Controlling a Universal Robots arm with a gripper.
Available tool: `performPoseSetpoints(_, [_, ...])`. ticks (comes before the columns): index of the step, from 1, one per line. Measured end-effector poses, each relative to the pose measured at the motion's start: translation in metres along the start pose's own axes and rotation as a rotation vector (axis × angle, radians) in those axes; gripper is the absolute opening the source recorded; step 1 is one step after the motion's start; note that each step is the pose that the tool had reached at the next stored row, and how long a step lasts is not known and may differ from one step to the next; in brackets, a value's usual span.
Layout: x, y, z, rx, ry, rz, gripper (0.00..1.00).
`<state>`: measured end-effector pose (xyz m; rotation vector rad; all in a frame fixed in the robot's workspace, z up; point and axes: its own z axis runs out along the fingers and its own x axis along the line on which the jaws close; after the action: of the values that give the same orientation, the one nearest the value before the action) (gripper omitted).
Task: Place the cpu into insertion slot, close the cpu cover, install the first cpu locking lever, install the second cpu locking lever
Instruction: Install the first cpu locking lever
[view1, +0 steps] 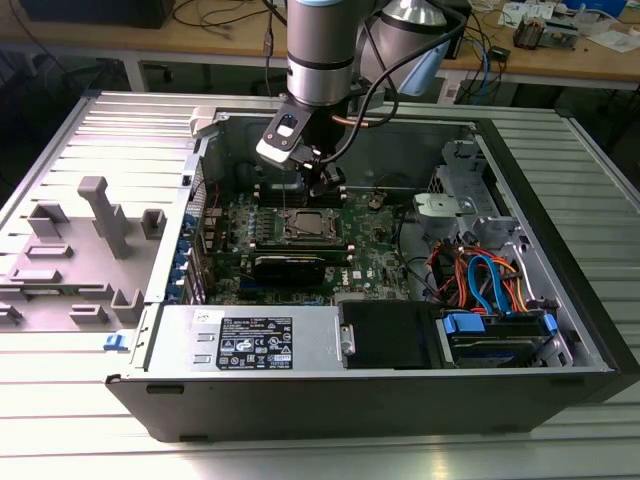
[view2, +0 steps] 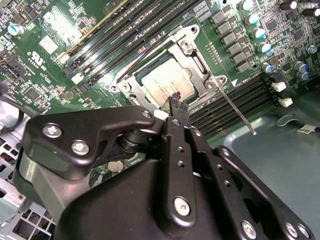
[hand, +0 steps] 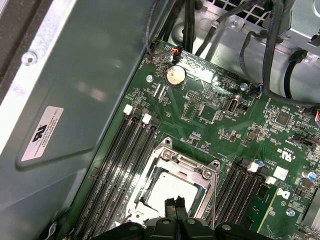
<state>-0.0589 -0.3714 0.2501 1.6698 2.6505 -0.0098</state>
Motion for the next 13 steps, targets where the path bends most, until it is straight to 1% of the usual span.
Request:
performPoseSetpoints(6, [0.0000,0.0001,-0.0002,0.0000,-0.0001,-0.002,0.11])
performPoseSetpoints(10, [-0.0001,0.0001,-0.0033,0.0001,0.0001,-0.013,0.11])
performPoseSetpoints(13, [-0.0001,0.0002,-0.0035,-0.0007,0.0000,-0.086,0.11])
